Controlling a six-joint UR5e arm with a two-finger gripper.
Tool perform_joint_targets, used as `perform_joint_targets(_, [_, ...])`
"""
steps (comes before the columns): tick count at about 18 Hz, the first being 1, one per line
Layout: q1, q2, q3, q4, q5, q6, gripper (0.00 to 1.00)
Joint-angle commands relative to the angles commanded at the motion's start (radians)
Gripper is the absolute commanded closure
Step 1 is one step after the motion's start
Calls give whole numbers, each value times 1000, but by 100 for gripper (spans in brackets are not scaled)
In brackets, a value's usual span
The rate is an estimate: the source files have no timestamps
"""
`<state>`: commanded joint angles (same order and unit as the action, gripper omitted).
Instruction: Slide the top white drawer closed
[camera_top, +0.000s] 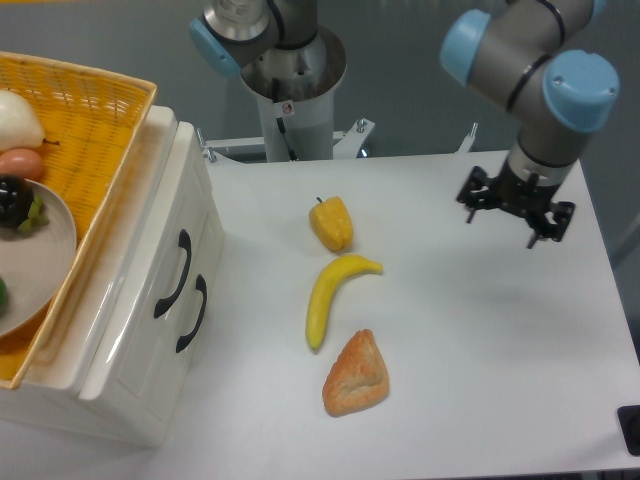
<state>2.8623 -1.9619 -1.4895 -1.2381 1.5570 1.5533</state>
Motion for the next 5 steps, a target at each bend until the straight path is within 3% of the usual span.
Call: perform_joint_targets(5, [9,-40,3,26,2,47,0])
